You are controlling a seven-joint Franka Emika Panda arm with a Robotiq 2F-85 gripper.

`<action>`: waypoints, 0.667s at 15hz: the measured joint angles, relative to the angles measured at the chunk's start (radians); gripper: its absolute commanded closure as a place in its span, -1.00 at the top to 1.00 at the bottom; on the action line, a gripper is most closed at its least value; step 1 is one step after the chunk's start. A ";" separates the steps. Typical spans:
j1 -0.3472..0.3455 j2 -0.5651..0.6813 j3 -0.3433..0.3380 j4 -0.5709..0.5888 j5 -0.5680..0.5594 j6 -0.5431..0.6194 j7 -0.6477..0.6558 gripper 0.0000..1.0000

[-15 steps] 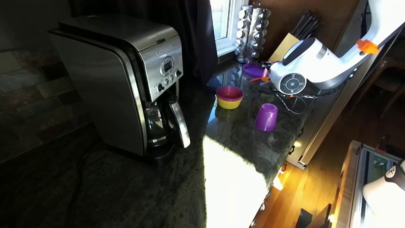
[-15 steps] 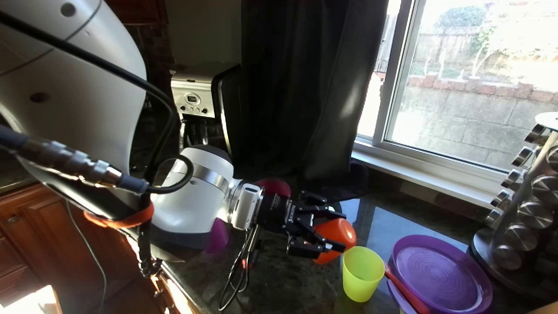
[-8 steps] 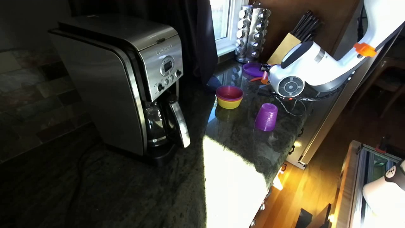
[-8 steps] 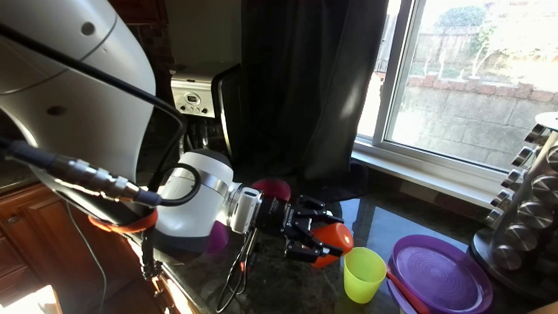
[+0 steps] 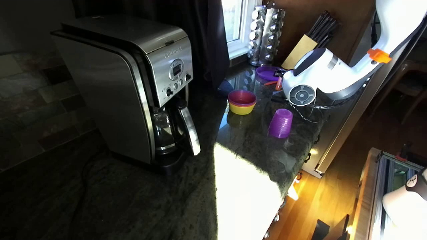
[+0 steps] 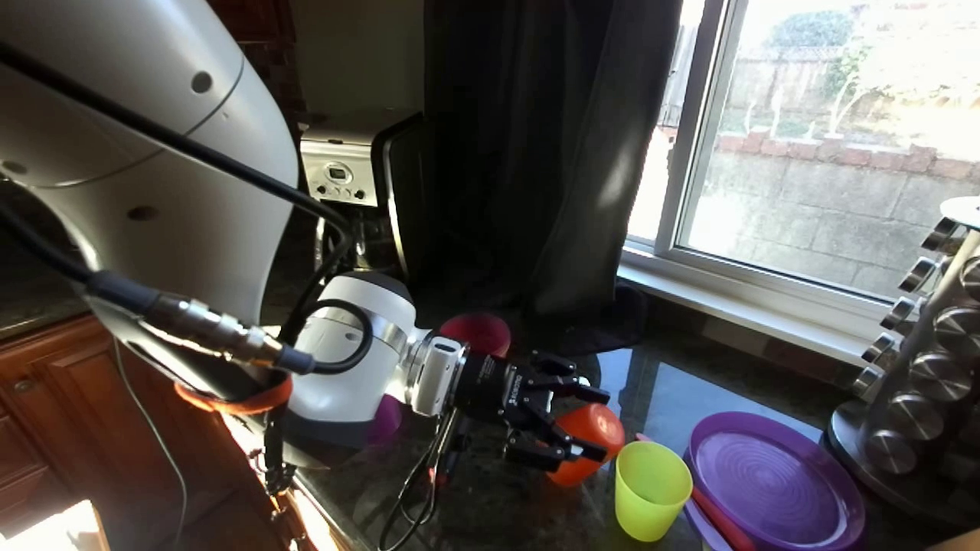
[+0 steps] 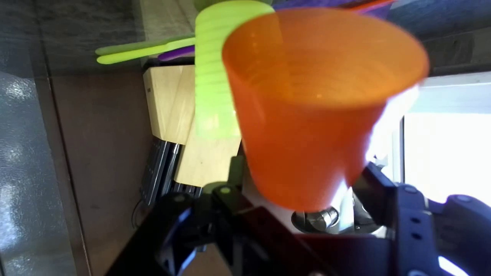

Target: Place the orange cup upside down.

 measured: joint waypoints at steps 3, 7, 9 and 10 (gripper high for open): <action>0.071 -0.002 -0.059 0.018 0.000 -0.006 -0.003 1.00; 0.124 -0.015 -0.105 0.033 0.014 0.020 0.002 0.98; 0.116 -0.033 -0.101 0.039 0.040 0.078 0.000 1.00; 0.097 -0.046 -0.085 0.043 0.064 0.132 -0.002 1.00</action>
